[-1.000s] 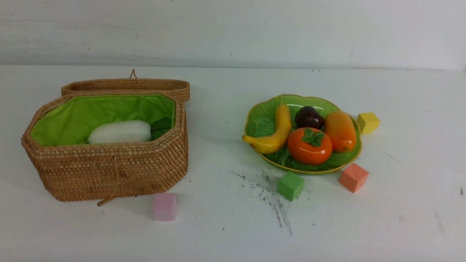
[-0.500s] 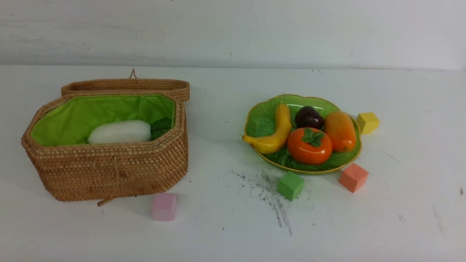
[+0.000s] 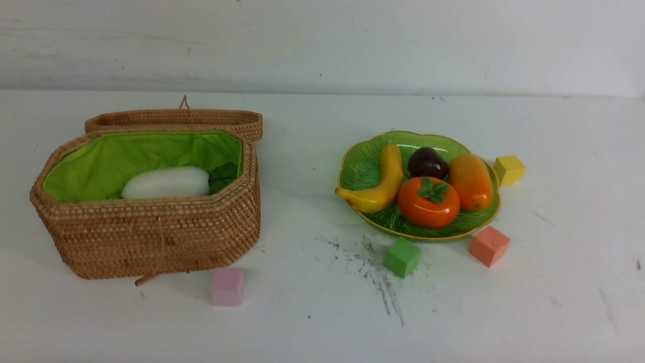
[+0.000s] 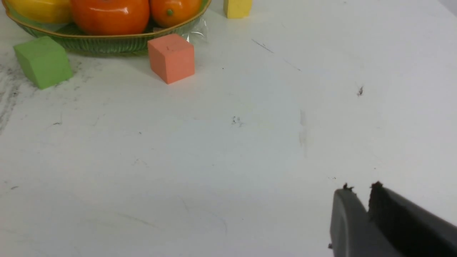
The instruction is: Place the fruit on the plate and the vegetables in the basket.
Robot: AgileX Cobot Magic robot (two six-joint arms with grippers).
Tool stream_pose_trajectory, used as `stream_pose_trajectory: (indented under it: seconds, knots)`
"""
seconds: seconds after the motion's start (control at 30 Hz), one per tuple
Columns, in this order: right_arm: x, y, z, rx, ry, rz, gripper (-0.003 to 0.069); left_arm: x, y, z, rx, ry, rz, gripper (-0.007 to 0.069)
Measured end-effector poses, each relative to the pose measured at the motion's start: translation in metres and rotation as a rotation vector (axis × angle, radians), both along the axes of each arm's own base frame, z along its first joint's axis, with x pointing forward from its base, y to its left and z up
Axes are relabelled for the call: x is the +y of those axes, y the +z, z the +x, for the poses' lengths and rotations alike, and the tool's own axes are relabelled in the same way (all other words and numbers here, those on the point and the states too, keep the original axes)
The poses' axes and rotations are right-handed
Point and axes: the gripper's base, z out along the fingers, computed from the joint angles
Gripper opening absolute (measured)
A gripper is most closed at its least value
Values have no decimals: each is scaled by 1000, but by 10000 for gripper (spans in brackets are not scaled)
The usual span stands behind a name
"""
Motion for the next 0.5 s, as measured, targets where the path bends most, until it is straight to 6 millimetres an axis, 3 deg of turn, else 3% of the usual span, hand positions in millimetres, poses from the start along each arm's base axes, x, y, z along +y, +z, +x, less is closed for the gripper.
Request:
stream_pose_trajectory:
  seconds: [0.5]
  knots:
    - [0,0,0,0,0,0,108,0,0,0,0,0,0,238]
